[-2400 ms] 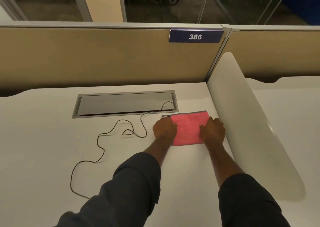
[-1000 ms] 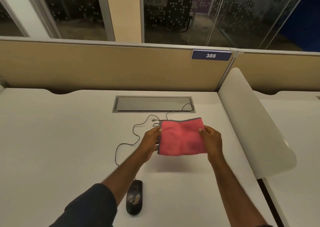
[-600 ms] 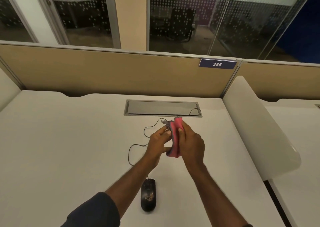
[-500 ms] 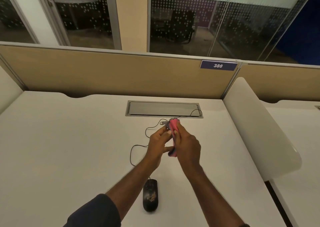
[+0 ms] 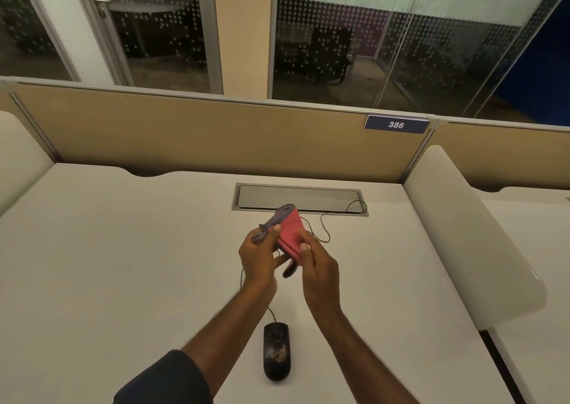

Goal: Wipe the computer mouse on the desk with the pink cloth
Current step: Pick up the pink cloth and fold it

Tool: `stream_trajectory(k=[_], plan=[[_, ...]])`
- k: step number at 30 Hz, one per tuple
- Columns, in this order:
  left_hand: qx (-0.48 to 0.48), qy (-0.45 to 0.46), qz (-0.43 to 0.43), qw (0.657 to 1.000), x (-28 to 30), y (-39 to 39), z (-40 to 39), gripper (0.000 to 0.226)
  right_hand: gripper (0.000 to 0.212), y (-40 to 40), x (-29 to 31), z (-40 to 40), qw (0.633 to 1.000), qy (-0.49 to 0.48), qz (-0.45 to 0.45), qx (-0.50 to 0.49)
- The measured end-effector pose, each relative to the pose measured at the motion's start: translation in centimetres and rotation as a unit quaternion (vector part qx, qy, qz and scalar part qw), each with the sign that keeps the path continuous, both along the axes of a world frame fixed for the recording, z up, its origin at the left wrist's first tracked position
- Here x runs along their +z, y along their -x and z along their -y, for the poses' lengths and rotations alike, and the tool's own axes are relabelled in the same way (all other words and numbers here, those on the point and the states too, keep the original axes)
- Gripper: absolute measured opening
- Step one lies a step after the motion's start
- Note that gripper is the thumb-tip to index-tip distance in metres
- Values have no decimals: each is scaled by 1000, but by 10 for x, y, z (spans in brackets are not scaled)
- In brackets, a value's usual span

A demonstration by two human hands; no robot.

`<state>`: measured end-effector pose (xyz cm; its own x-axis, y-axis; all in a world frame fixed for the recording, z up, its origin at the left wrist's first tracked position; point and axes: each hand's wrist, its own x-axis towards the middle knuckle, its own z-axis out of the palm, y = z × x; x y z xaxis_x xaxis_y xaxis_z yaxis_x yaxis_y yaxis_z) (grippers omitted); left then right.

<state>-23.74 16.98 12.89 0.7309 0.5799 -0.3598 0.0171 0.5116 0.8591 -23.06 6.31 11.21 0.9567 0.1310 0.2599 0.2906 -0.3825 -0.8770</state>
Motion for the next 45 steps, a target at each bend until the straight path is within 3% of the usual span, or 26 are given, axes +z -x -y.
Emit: stream_trajectory(k=[2, 4, 5, 7, 8, 9, 12, 15, 18, 20, 29, 36, 45], plan=[[6, 17, 20, 1000, 1, 0, -5, 36, 41, -2, 5, -2, 994, -65, -64, -61], [5, 54, 50, 997, 3, -1, -10, 28, 53, -6, 11, -2, 960, -174, -208, -70], [3, 76, 66, 995, 4, -1, -11, 26, 56, -8, 15, -2, 915, -261, -303, -58], [-1, 108, 81, 991, 4, -2, -13, 31, 54, -9, 19, 1, 785, -436, -441, -12], [-3, 119, 84, 989, 3, -2, -14, 35, 53, -8, 20, 3, 746, -481, -460, 4], [-5, 130, 87, 988, 3, -2, -15, 37, 53, -7, 20, 3, 733, -503, -456, 13], [-25, 149, 88, 985, 2, -3, -21, 43, 56, -8, 21, 3, 770, -502, -394, 22], [-80, 127, 53, 987, -1, 1, -33, 59, 46, -14, 22, 11, 822, -459, -337, 7], [-123, 54, 7, 991, -6, 3, -48, 55, 49, -16, 22, 22, 874, -380, -303, 11], [-127, -16, -19, 992, -7, 5, -56, 55, 55, -16, 22, 26, 890, -344, -298, 23], [-120, -154, -17, 981, -9, 11, -62, 38, 46, -14, 24, 23, 906, -288, -309, -9], [-130, -183, -25, 974, -7, 14, -72, 11, 12, -21, 24, 35, 926, -255, -279, -20], [-121, -154, -6, 981, -4, 18, -67, 5, 15, -27, 30, 37, 916, -283, -282, -38]])
